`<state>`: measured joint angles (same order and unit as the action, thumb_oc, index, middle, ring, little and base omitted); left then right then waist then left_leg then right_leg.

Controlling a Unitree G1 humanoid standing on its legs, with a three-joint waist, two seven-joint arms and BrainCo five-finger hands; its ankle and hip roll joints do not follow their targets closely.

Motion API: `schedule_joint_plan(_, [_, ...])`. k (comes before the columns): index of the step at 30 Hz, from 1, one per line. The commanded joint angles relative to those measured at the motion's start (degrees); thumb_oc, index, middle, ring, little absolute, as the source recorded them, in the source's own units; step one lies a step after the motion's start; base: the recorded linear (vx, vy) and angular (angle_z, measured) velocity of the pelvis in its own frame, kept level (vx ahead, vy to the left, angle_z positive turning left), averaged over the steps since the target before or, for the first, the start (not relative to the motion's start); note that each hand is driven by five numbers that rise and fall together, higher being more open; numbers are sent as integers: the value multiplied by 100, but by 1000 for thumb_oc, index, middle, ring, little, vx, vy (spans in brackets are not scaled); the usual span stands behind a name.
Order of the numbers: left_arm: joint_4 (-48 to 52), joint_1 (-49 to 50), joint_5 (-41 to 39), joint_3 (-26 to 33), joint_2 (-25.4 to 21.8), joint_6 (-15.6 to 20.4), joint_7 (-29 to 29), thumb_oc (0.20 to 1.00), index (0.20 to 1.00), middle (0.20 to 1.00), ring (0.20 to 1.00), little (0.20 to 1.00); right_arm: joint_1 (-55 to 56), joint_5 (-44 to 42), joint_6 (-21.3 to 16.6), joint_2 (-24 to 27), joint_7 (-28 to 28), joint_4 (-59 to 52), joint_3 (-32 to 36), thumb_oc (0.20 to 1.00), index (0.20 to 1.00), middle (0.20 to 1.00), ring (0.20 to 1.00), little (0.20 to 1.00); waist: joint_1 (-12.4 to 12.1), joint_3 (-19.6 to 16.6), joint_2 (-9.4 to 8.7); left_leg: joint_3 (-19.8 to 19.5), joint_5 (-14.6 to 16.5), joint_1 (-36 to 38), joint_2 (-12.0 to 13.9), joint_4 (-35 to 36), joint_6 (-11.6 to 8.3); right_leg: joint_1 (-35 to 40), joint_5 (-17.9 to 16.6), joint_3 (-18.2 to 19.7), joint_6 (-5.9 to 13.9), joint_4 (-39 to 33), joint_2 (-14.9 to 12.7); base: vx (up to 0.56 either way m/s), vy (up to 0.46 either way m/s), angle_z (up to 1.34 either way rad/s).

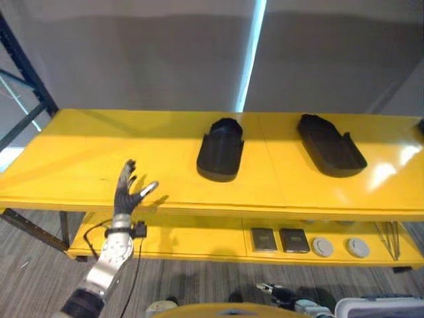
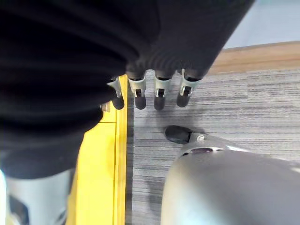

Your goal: Move parts from the plastic box to the shelf.

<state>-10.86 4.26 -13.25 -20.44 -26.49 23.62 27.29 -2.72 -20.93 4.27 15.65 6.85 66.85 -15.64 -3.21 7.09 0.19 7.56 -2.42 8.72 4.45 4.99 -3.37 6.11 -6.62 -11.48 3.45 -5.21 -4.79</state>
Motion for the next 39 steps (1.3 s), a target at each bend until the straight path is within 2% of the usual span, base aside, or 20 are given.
schedule_joint_plan(1, [387,-496,219,-135,-100,1166,-202,1000,1000,1000,1000,1000,-465,-422,78,29,-165,457,-207,1000,1000,1000,1000,1000,49,265,9,84,522,40,32,0,62,581,822,-101,85,27,-128,-22,88,12])
schedule_joint_plan(5, [634,-613,183,-323,-88,1588,-856,1000,1000,1000,1000,1000,-462,-803,199,9,-323,527,-70,1000,1000,1000,1000,1000,132,270,-37,182,689,108,-85,-90,203,500,685,49,219,57,-257,-21,162,2])
schedule_joint_plan(11, [905,-1200,245,-608,-161,1092,-1187,1000,1000,1000,1000,1000,-211,-1112,209,-24,-439,410,168,1000,1000,1000,1000,1000,530,366,-97,503,802,187,-153,-71,359,219,479,343,487,240,-392,-30,98,-28])
schedule_joint_plan(13, [860,-1380,292,-658,-205,832,-874,1000,1000,1000,1000,1000,-37,-824,218,-40,-337,336,204,1000,1000,1000,1000,1000,689,431,-162,898,841,230,-151,-106,380,-36,270,150,643,278,-516,-85,-8,-70])
schedule_joint_plan(16, [814,-1419,464,-567,-272,712,-357,1000,1000,1000,1000,1000,29,-507,240,-45,-187,309,221,1000,1000,1000,1000,1000,724,539,-193,1282,891,268,-48,-233,393,-251,202,-128,729,491,-638,-119,-63,-135])
schedule_joint_plan(18, [760,-1505,571,-499,-334,627,-42,1000,1000,1000,1000,1000,114,-524,280,-45,-111,320,235,1000,1000,1000,1000,1000,780,623,-195,1569,918,230,90,-350,440,-459,317,-267,720,890,-699,-118,-114,-132])
schedule_joint_plan(19, [737,-1558,673,-469,-332,554,125,1000,1000,1000,1000,1000,159,-406,317,-51,-65,322,257,1000,1000,1000,1000,1000,830,659,-160,1575,1035,249,146,-383,478,-460,504,-261,727,1075,-681,-109,-163,-139])
schedule_joint_plan(20, [695,-1620,777,-411,-302,465,295,1000,1000,1000,1000,1000,201,-46,276,-31,14,320,260,1000,1000,1000,1000,1000,851,731,-145,1681,1047,160,232,-494,497,-531,677,-315,635,1270,-652,-130,-189,-111])
schedule_joint_plan(22, [640,-1641,820,-341,-290,433,480,1000,1000,1000,1000,1000,252,174,224,-26,66,328,197,1000,1000,1000,1000,1000,833,799,-148,1862,1056,86,311,-602,449,-536,679,-568,545,1167,-698,-113,-250,-72])
schedule_joint_plan(25, [607,-1586,1118,-262,-238,236,607,1000,1000,1000,1000,1000,298,258,202,3,197,384,168,1000,1000,1000,1000,1000,831,845,-94,1776,970,-6,416,-633,276,-358,670,-495,414,756,-529,-7,-242,-29])
schedule_joint_plan(27, [514,-1498,876,-234,-222,368,592,1000,1000,1000,1000,1000,340,-21,-43,-10,39,432,161,1000,1000,1000,1000,1000,826,850,-35,1692,920,-78,473,-659,185,-280,773,-446,313,659,-430,5,-139,-42])
schedule_joint_plan(28, [527,-1437,956,-208,-206,439,497,1000,1000,1000,1000,1000,321,-279,-33,-9,-74,420,201,1000,1000,1000,1000,1000,835,853,-16,1648,918,-102,494,-720,159,-257,803,-420,258,643,-390,24,-101,-43])
schedule_joint_plan(29, [525,-1375,1052,-182,-176,558,409,1000,1000,1000,1000,1000,291,-613,-8,13,-239,383,261,1000,1000,1000,1000,1000,839,862,2,1580,910,-137,494,-792,125,-257,812,-383,207,637,-360,-18,-53,-20])
schedule_joint_plan(31, [547,-1237,1017,-188,-143,602,561,1000,1000,1000,1000,1000,209,-607,-39,139,-231,411,427,1000,1000,1000,1000,1000,663,915,-23,674,895,-456,69,-1020,185,-288,664,51,94,510,-249,5,14,-17])
schedule_joint_plan(32, [548,-1221,1011,-191,-140,605,571,1000,1000,1000,1000,1000,203,-564,-41,152,-205,416,438,1000,1000,1000,1000,1000,637,920,-21,557,917,-481,6,-1040,200,-279,654,116,94,491,-234,107,60,-56])
schedule_joint_plan(33, [549,-1082,1050,-107,-164,557,695,1000,1000,1000,1000,1000,129,-195,-55,211,-48,416,335,1000,1000,1000,1000,1000,396,928,-15,-590,898,-656,-484,-953,315,-268,572,693,76,348,-40,72,52,-160])
schedule_joint_plan(34, [530,-996,1073,-41,-178,467,549,1000,1000,1000,1000,1000,47,-192,-8,244,23,419,222,1000,1000,1000,1000,1000,210,897,-34,-1272,740,-775,-764,-818,389,-342,474,1016,68,310,79,57,63,-216])
schedule_joint_plan(36, [497,-922,1099,0,-155,398,573,1000,1000,1000,1000,1000,-46,-208,38,275,52,392,124,1000,1000,1000,1000,1000,72,858,-37,-1746,612,-866,-998,-670,465,-436,416,1212,62,283,194,-48,99,-197])
schedule_joint_plan(37, [477,-887,1049,22,-141,320,447,1000,1000,1000,1000,1000,-94,-279,42,290,27,377,94,1000,1000,1000,1000,1000,20,843,-38,-1842,579,-882,-1075,-612,506,-474,406,1270,53,274,244,-94,181,-120])
schedule_joint_plan(39, [248,-861,919,-82,-38,219,91,1000,1000,1000,1000,1000,-122,-498,17,297,-97,302,92,1000,1000,1000,1000,1000,37,783,-32,-1716,556,-820,-1133,-455,587,-549,385,1280,45,257,305,-84,226,-182])
